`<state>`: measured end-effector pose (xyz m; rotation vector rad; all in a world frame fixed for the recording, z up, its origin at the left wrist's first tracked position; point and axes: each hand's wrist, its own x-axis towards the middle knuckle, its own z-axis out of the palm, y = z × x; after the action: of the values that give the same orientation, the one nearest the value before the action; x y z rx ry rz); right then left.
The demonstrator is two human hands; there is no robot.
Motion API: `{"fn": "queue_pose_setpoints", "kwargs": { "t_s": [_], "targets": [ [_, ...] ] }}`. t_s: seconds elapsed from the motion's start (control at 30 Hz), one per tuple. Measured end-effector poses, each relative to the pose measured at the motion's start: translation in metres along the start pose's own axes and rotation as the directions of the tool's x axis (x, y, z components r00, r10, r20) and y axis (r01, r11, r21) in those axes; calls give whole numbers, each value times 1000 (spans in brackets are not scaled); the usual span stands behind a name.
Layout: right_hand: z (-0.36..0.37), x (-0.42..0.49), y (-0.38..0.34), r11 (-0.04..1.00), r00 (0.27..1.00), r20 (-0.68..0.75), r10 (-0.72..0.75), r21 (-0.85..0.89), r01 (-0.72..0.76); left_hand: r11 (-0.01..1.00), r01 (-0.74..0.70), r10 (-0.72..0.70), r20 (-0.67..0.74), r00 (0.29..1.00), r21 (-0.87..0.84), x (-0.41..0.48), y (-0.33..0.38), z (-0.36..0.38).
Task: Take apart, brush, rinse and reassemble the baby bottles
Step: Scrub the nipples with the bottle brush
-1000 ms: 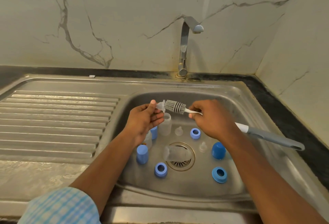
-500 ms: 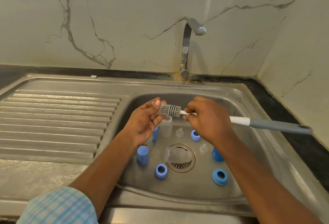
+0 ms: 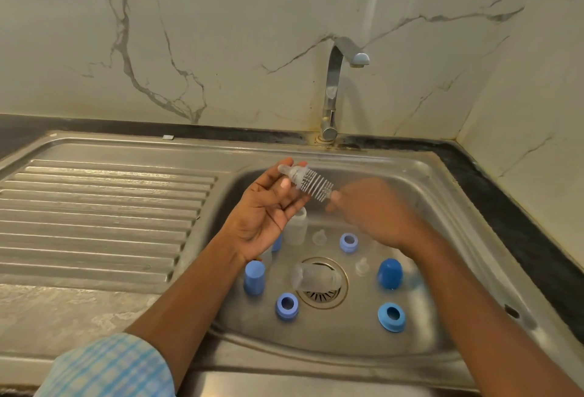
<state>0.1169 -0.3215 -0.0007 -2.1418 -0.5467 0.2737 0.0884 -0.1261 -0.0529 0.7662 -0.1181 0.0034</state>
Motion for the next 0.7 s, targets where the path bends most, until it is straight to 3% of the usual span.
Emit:
{"fn": "queue_pose_setpoints", "kwargs": {
  "t_s": [0.07,0.17,0.27,0.4,0.53,0.63,0.7],
  "targets": [
    [-2,1,6,1000,1000,8,23,16,-23,1000,29,-29,49,998,2,-1,0,0],
    [1,0,7,1000,998,48,27,-13,-26,998,33,-33,7,999,60,-3,0,4],
    [6,-1,7,984,999,28,-37,-171,41,995,15,-7,-79,997,96,-2,0,4],
    [11,2,11,898,979,-180,-97,-441,8,983,38,15,-286,958,181,1,-3,2],
    [9,9,14,838,925,-311,-219,-545,15,979,52,12,-310,951,197,0,-5,2],
    [11,7,12,820,900,-299,-317,-564,101,990,26,22,-331,944,140,1,-4,2],
    [13,4,6,812,926,-229,-301,-571,122,994,-5,38,-311,950,105,3,-1,1]
  ]
}}
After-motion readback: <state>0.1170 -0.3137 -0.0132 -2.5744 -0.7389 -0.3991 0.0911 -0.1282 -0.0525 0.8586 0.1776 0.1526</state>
